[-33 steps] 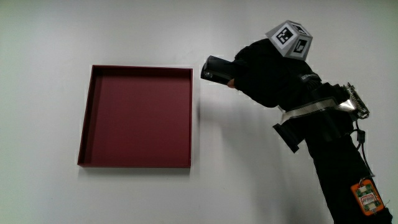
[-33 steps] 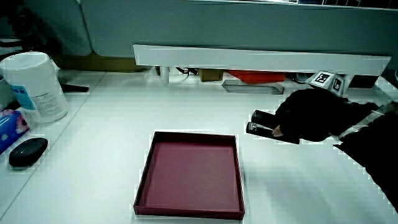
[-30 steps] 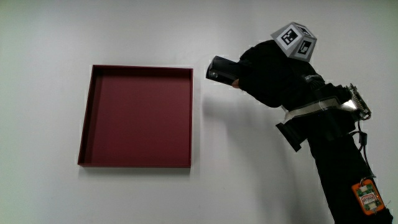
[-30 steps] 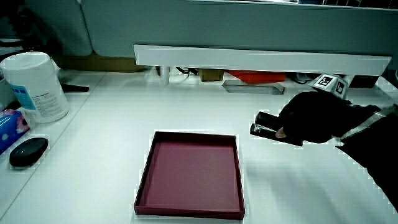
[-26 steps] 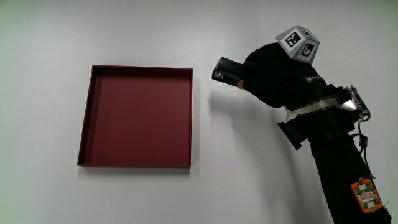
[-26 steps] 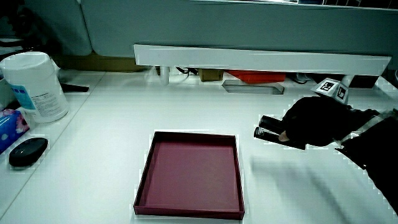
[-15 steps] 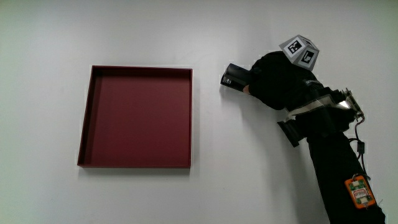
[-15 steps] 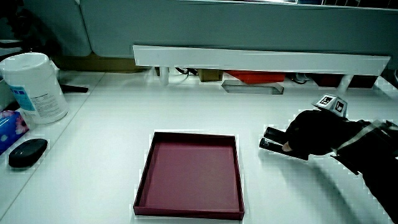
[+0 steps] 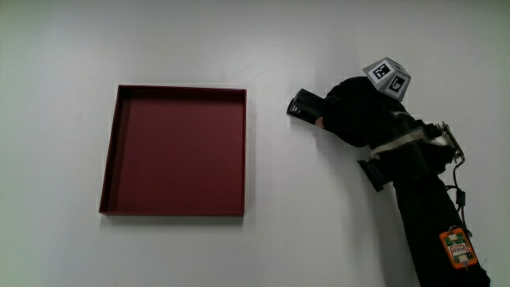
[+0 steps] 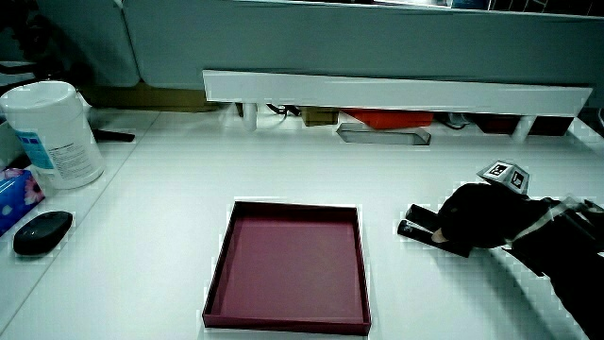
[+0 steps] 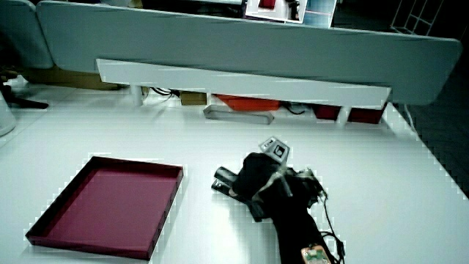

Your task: Place stapper on desk

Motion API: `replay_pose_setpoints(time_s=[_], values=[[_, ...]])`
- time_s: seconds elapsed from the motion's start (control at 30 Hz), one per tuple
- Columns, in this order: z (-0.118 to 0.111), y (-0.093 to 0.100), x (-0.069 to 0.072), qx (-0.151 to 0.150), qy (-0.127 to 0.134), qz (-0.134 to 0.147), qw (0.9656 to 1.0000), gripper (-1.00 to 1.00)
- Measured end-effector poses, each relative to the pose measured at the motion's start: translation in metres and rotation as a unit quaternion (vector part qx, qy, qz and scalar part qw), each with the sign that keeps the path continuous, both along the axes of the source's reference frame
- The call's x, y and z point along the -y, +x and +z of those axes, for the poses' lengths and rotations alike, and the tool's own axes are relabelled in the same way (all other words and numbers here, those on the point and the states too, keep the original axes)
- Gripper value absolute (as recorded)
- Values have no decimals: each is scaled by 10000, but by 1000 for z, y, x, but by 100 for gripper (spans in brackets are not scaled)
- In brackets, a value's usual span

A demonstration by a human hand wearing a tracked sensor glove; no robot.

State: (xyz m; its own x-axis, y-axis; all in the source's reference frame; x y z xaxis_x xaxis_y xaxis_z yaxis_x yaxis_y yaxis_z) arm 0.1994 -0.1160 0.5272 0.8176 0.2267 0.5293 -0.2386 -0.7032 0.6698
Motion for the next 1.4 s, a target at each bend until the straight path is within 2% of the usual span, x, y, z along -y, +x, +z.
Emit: replay_pose_setpoints(time_s=[0.07, 0.33, 0.37, 0.4, 0.5, 0.67, 0.7, 0.73, 0.8, 0.83, 0.9, 0.93, 0.97, 1.07, 1.13, 1.17, 1.2, 1.27, 1.3, 1.4], values=[[-1, -1, -1, -43, 18, 4, 10000, 0], [2, 4, -4, 28, -1, 11, 10000, -44], [-2, 4, -5, 129, -10, -4, 9999, -50], [-1, 7, -5, 108, -114, 20, 9999, -56], [-16, 7, -7, 91, -109, -110, 9998, -72], [-61, -3, -18, 98, 143, -522, 9985, -100], [-71, -6, -21, 66, 287, -599, 9978, -100], [-81, -11, -25, 101, 320, -764, 9965, -100], [-91, -15, -33, 75, 461, -971, 9942, -100], [-92, -16, -38, 13, 458, -977, 9942, -100], [-101, -24, -49, -142, 767, -1306, 9884, -100], [-116, -34, -55, -165, 944, -1484, 9843, -100], [-140, -48, -64, -90, 1088, -1638, 9804, -100], [-145, -64, -85, 76, 872, -2016, 9756, -100], [-157, -75, -98, -5, 1033, -2371, 9660, -100], [-169, -84, -104, 294, 756, -2424, 9668, -100], [-173, -88, -109, 121, 1051, -2693, 9572, -100], [-172, -93, -118, 268, 747, -2731, 9587, -100], [-171, -95, -120, 400, 575, -2768, 9584, -100], [-165, -100, -126, 299, 414, -2982, 9531, -100]])
